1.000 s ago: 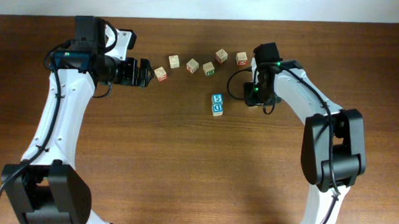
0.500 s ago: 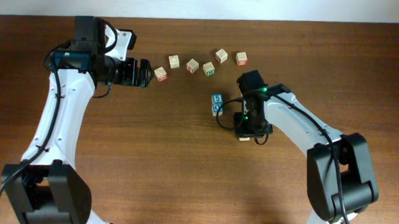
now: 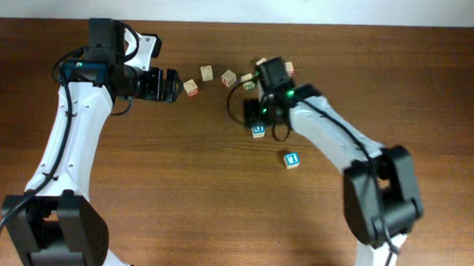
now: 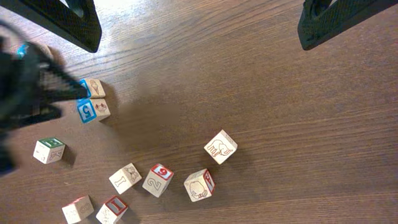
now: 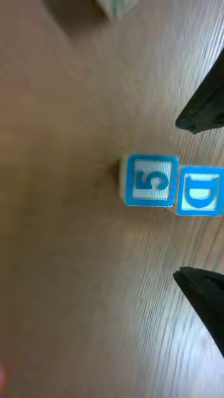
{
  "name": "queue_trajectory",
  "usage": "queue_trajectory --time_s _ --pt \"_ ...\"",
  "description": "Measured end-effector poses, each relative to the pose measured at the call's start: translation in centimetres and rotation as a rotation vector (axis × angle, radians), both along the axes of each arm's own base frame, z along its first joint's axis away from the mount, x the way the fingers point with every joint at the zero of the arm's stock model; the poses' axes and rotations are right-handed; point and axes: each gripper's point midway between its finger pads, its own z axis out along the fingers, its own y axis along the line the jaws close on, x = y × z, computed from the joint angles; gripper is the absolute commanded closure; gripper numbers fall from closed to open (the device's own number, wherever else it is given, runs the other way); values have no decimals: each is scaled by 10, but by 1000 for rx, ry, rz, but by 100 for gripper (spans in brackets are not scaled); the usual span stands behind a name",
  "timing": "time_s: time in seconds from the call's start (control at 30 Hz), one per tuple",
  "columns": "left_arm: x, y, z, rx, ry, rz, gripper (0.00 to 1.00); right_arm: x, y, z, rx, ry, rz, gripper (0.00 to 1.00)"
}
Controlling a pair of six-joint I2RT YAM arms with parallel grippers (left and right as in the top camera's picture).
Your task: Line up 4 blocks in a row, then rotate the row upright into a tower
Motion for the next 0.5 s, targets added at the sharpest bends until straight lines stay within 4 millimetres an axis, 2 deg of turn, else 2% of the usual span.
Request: queue_trajectory --time_s 0.07,0.17,0.3,0.4,0.5 --pt "0 0 0 0 -1 0 1 -4 -1 -17 -15 41 -10 43" --pt "0 0 0 0 -1 0 1 -8 5 -17 -12 46 -25 60" --pt "0 0 0 0 -1 0 1 -12 3 -20 -39 54 -47 76" --pt "0 0 0 0 -1 0 1 -22 -3 -21 -56 108 -95 78" --pt "0 0 0 1 -2 0 1 -55 -17 -21 -114 248 -114 78"
